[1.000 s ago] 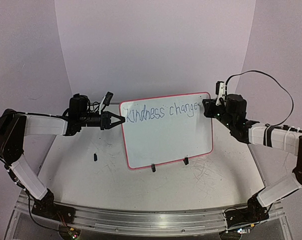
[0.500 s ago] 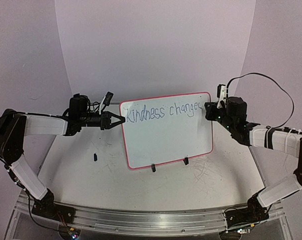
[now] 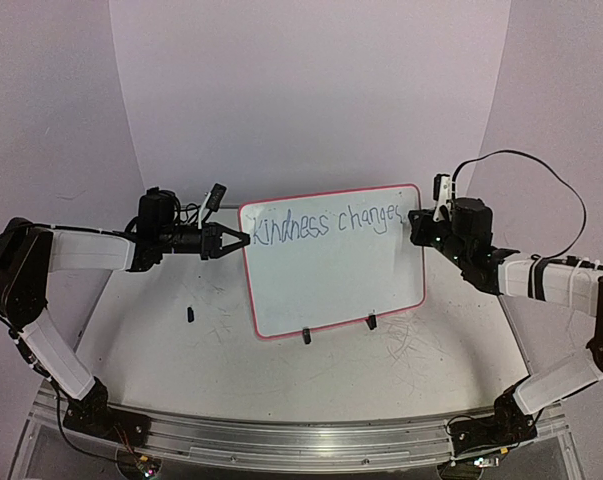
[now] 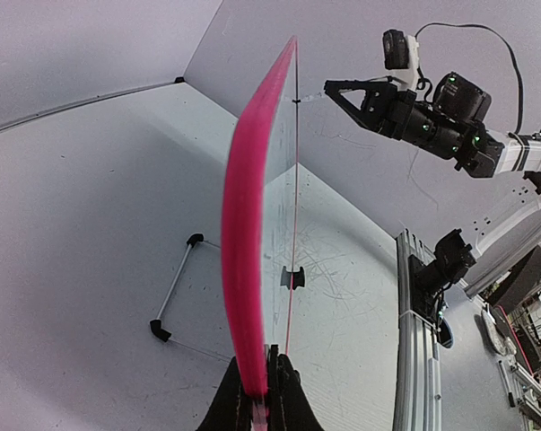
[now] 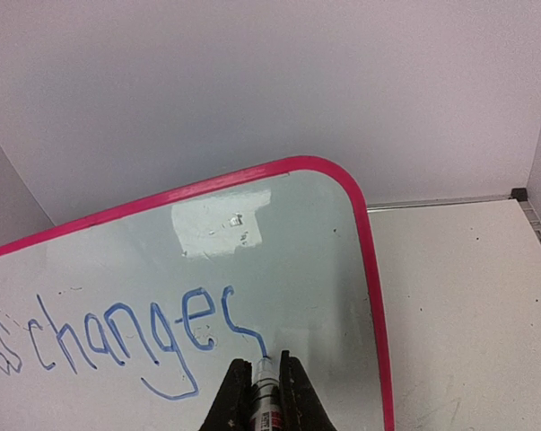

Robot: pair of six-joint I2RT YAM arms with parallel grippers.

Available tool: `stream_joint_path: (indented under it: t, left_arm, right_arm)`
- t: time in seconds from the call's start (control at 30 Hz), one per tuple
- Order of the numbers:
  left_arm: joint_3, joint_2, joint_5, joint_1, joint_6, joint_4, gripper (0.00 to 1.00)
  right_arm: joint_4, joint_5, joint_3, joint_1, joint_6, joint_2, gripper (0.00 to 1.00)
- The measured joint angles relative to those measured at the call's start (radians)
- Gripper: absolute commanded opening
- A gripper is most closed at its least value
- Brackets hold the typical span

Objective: Write a sentence on the whiteboard

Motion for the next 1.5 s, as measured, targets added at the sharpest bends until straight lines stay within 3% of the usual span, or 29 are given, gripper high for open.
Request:
stream_joint_path:
  t: [0.47,0.7,0.8,0.97,1.2,1.5]
  left_arm:
    - [0.000,0.000,-0.005,-0.001,-0.001,0.000,0.00]
    - [0.000,0.000,-0.019,-0.005,0.001,0.000,0.00]
    - [0.000,0.000,-0.025,-0.006,0.000,0.000,0.00]
    - [0.000,-0.010,-0.043,-0.010,0.000,-0.008,0.00]
    - [0.000,-0.028,-0.078,-0.024,0.000,-0.030,0.00]
    - [0.000,-0.028,-0.086,-0.028,0.000,-0.034,0.00]
  right_arm:
    - [0.002,-0.059,0.019,0.016,0.019,0.005,0.00]
    - [-0.006,-0.155,-0.072,0.017,-0.024,-0.241,0.00]
    - [0.008,-0.189,-0.077,0.036,-0.039,-0.265,0.00]
    - [-0.016,-0.207,-0.052,0.198,-0.094,-0.139,0.00]
    - [-0.073,-0.223,0.105,0.391,-0.157,0.080,0.00]
    - [-0.074,-0.214,0.266,0.527,-0.216,0.252,0.00]
